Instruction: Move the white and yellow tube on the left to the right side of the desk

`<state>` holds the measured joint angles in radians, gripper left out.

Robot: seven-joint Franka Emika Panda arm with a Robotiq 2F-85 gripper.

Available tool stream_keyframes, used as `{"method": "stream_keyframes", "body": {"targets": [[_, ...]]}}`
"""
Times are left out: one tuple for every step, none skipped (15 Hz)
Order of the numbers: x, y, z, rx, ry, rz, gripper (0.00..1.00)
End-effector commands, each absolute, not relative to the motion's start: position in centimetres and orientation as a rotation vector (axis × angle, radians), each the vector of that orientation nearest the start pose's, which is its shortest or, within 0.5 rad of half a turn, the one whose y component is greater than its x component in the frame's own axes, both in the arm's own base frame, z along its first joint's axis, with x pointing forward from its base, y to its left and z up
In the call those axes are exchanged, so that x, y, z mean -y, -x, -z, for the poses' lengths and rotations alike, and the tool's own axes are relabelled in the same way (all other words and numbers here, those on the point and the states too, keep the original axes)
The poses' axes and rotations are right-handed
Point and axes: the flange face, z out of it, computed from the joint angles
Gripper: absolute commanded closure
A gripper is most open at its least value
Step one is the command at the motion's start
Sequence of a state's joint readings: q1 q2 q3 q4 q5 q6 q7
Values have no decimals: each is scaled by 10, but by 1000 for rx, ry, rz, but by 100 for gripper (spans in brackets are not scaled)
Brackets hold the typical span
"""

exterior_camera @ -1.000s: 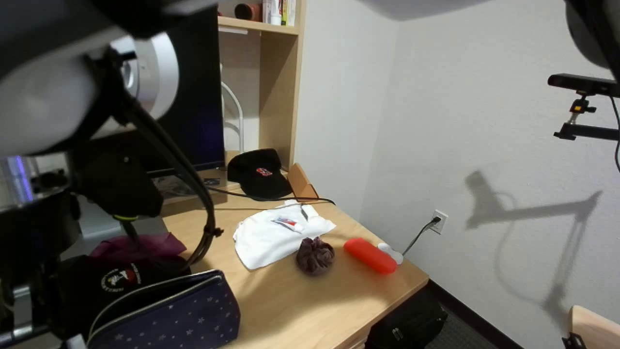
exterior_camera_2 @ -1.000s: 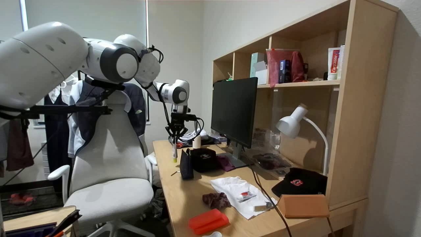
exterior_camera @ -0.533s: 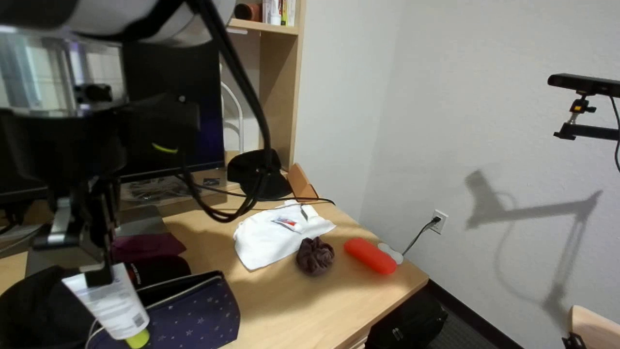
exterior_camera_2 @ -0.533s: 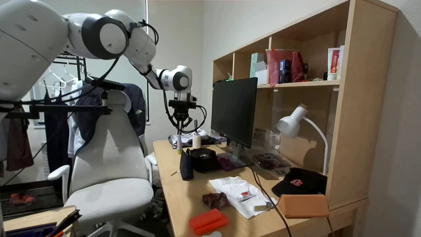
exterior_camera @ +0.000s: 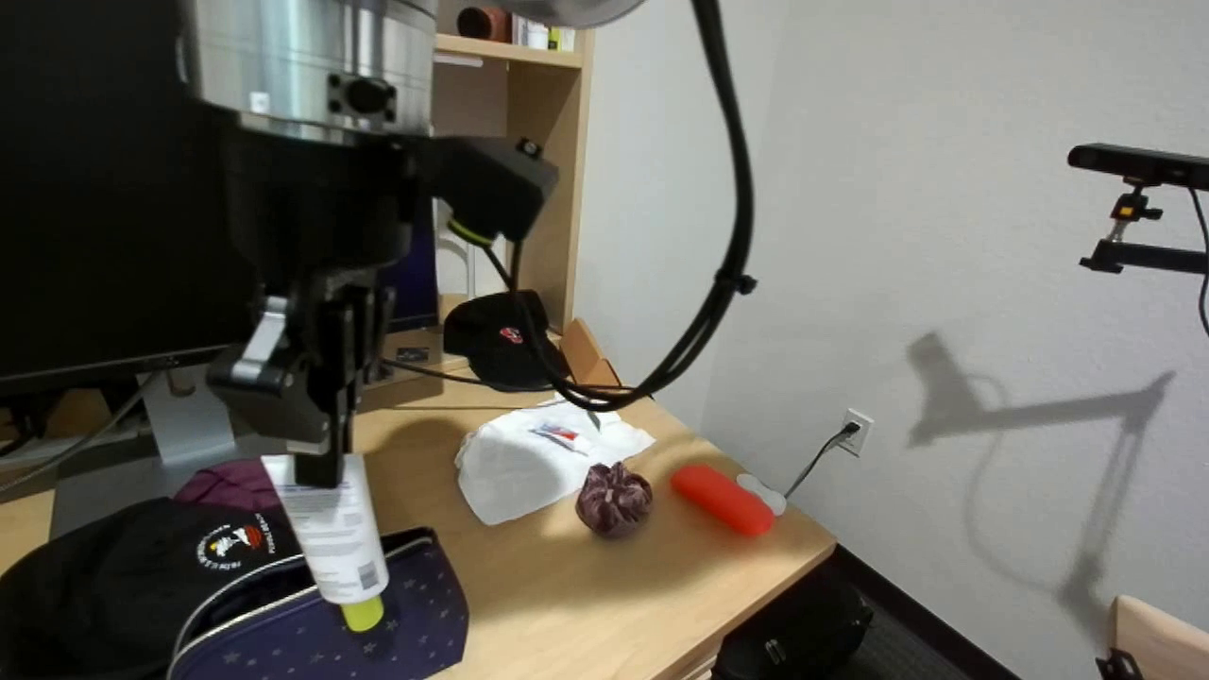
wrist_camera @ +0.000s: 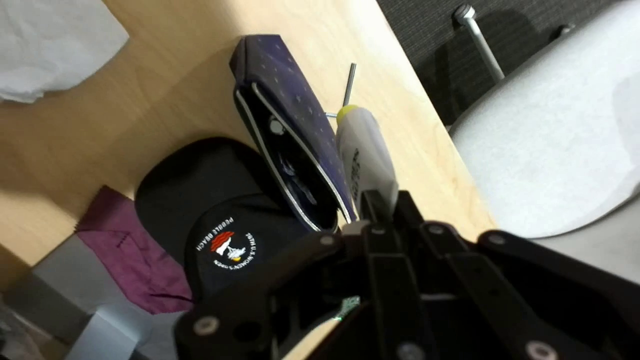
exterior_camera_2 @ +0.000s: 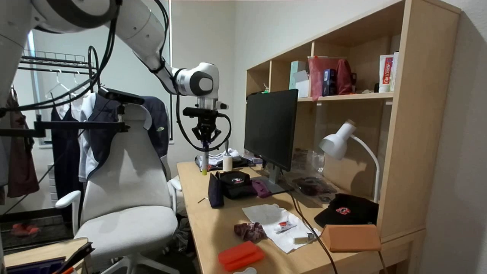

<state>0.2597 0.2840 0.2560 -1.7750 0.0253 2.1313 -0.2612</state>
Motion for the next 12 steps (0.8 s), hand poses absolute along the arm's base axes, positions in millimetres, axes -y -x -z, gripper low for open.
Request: {"method": "stream_keyframes", "body": {"targets": [[-263,-527,-415,837,2883,214,91],[-254,-521,-413,783,2892,242,91],[-242,-511,-410,722,2899,269,91],[-234,-504,-409,670,2906,294,91],[-225,-495,-407,616,2916,320,91],[-218,-486,-406,565,2927,338,91],[-209,-479,-404,516,2931,351,91],[-204,-473,-404,459,2940,353,91],[-195,-467,-403,384,2963,341,91],[-191,-463,-403,308,2989,307,91],[-195,-460,-404,316,2993,285,91],[-200,-473,-399,391,2977,292,91]]}}
